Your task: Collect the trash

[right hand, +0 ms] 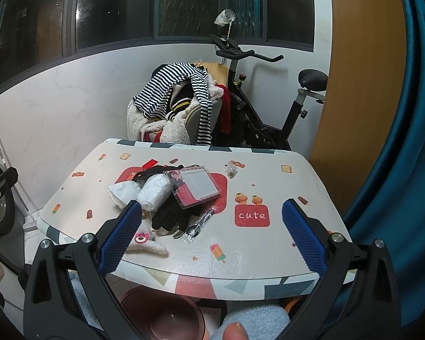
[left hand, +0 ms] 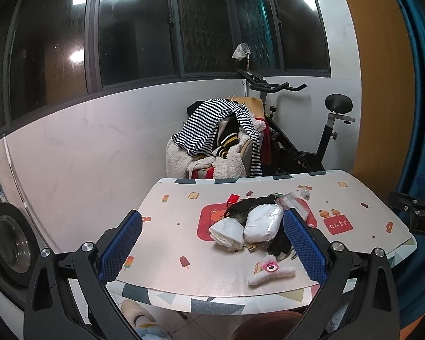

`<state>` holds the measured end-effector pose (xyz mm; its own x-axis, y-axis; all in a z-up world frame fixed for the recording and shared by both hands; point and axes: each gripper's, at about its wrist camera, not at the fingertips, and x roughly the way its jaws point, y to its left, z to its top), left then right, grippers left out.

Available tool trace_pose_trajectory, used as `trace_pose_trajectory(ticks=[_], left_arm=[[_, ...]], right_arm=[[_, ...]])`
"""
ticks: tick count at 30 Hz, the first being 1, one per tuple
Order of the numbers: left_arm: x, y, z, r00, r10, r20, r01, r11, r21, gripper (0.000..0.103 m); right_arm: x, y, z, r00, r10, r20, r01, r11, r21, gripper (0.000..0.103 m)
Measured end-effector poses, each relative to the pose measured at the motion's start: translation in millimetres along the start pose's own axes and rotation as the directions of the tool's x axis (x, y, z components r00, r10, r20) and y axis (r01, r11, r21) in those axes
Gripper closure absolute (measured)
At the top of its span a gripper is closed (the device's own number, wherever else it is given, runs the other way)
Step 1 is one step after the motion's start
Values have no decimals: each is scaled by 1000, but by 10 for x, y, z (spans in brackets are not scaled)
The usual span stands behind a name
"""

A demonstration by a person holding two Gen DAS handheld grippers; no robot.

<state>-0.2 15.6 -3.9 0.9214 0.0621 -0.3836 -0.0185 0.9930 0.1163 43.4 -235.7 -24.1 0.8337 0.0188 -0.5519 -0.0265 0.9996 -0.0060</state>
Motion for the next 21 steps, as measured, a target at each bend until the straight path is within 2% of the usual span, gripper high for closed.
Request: trace_pose_trajectory(ticks=[21], left_arm=[[19, 5, 0, 1000, 10, -2, -10, 1000, 0, 5]], right_arm=[[-27, 20, 20, 1000, 1, 8, -1, 1000, 0, 6]])
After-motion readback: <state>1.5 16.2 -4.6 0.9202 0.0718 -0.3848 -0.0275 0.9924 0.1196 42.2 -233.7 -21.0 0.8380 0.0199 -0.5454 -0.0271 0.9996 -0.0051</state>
